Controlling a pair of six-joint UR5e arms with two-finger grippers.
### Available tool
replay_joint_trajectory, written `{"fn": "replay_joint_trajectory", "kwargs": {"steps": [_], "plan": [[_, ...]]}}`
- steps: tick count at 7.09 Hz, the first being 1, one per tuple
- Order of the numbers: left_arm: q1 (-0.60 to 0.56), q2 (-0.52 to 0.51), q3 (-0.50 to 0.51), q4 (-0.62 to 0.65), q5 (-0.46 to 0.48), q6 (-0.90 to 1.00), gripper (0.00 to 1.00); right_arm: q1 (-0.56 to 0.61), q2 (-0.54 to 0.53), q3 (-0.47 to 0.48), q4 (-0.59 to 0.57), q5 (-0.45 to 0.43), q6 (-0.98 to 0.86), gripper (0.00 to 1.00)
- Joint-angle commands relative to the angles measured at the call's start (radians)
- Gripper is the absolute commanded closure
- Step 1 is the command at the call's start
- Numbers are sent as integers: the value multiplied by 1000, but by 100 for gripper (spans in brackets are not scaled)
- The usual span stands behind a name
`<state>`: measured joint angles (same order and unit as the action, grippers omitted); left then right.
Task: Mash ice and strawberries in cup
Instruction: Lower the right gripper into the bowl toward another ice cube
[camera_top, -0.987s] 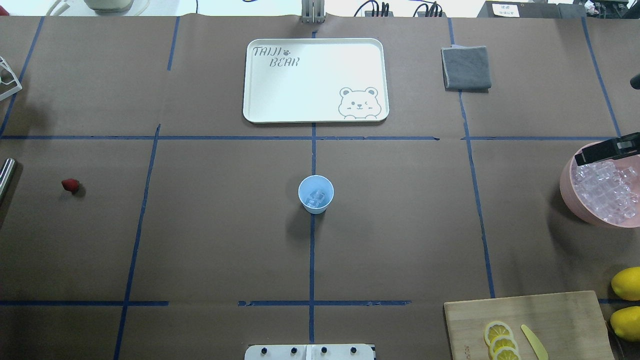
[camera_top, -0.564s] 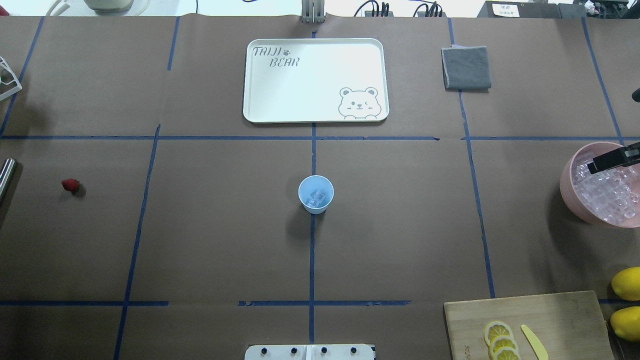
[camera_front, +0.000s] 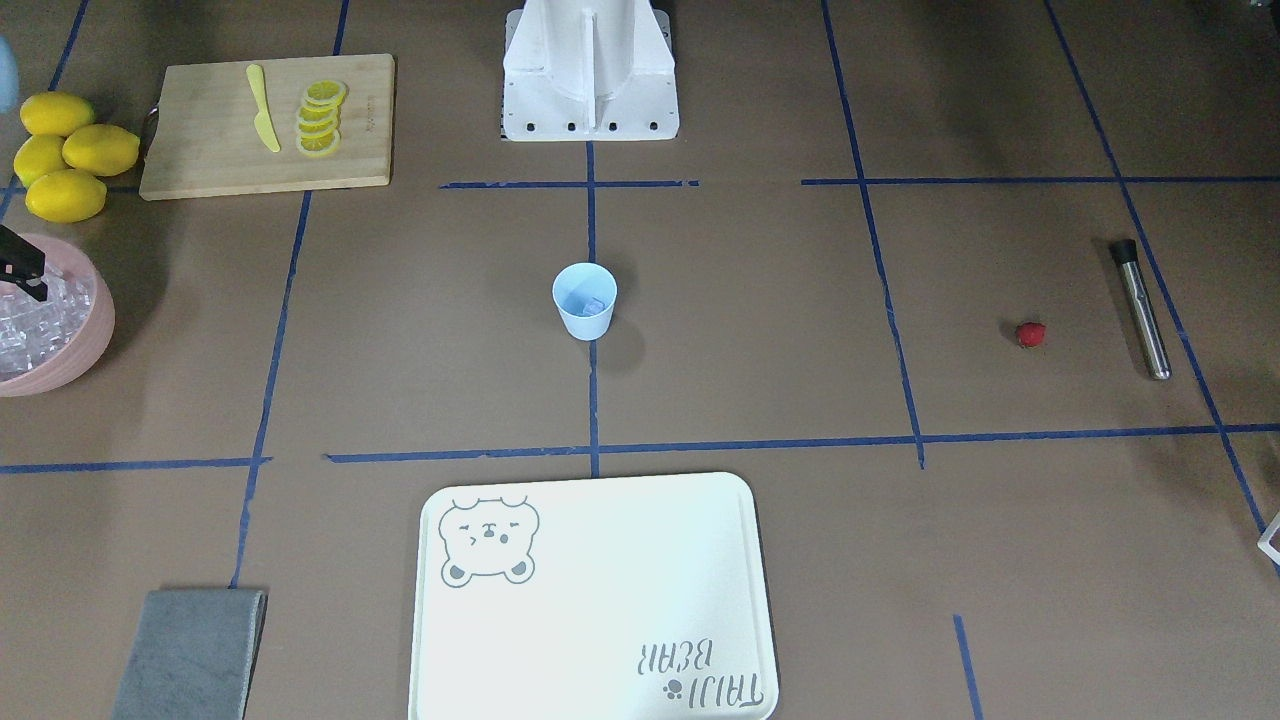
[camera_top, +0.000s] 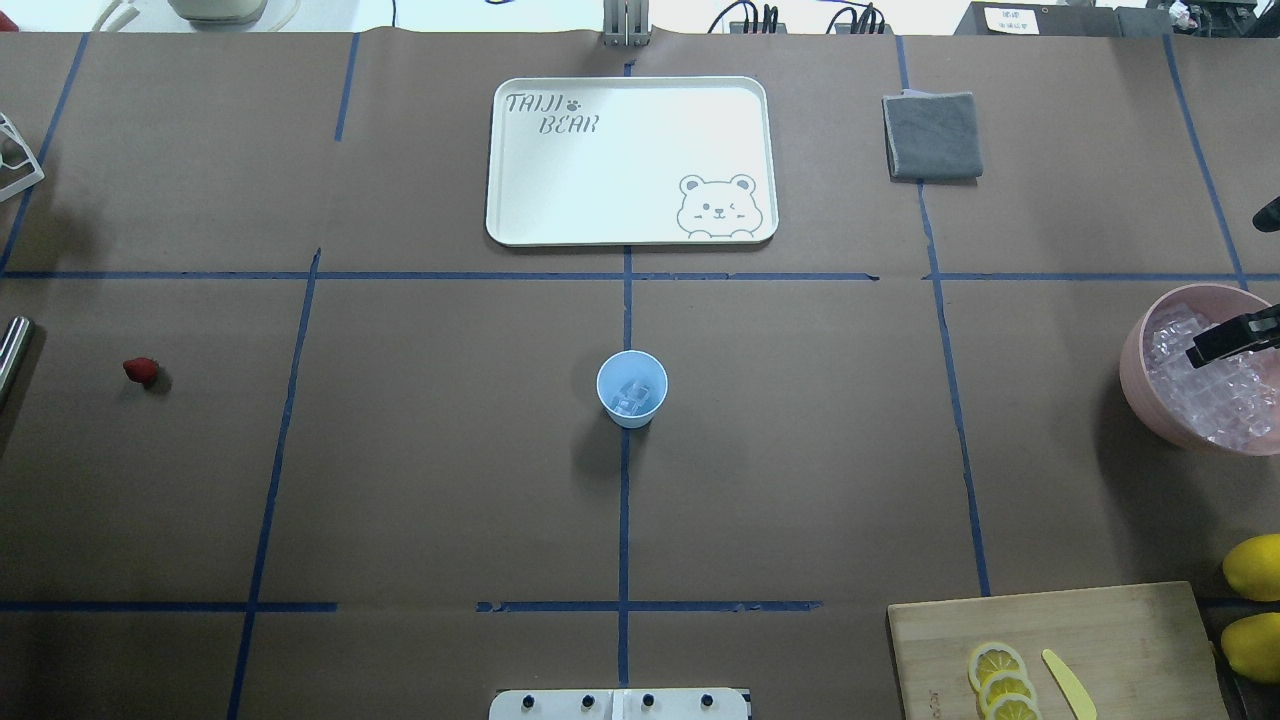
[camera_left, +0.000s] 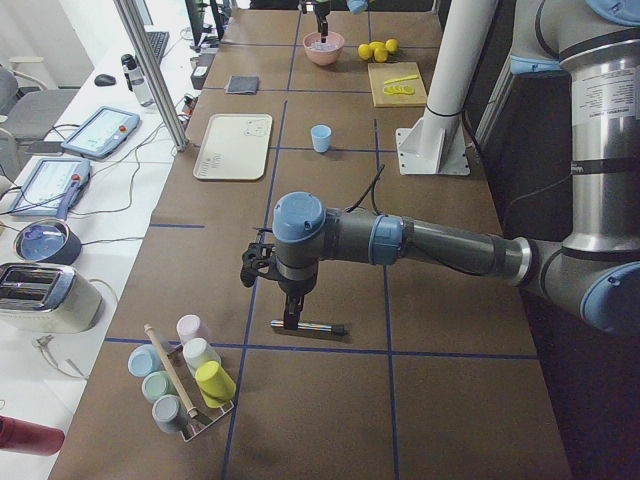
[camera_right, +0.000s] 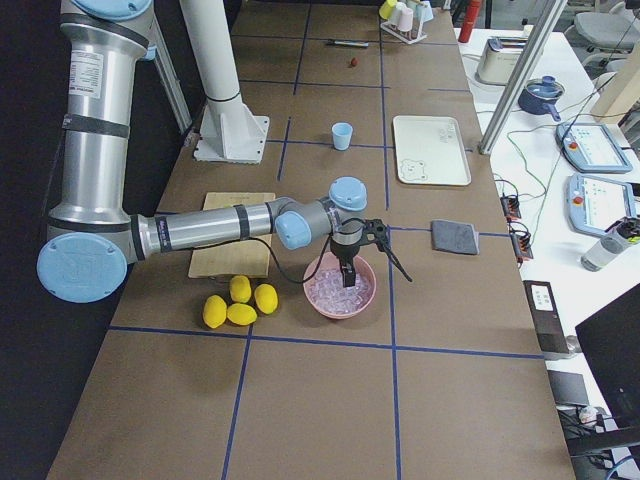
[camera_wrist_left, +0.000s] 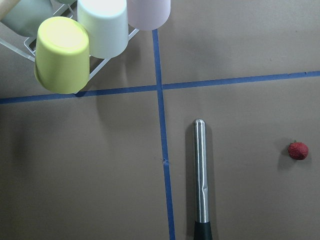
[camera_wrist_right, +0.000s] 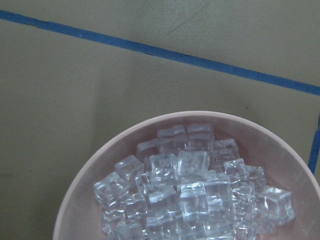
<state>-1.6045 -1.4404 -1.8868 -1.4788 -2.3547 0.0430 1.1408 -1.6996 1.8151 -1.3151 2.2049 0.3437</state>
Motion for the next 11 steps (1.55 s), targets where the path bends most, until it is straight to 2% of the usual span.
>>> {"fn": "replay_joint_trajectory", "kwargs": {"steps": [1,6,7,8,9,11], "plan": [[0,0,0,-2,0,0,0,-1,50,-55,-1,3,-26,1],[0,0,-6,0,0,0,0,-1,67,-115,0,1,-117,2],[0,0,-6,0,0,0,0,-1,63,-114,0,1,-118,9],[0,0,-6,0,0,0,0,-1,70,-114,-7,3,-118,21],[0,0,-6,0,0,0,0,-4,72,-114,-9,3,-118,28],[0,-2,-6,0,0,0,0,-7,72,-114,-10,4,-118,37]]}}
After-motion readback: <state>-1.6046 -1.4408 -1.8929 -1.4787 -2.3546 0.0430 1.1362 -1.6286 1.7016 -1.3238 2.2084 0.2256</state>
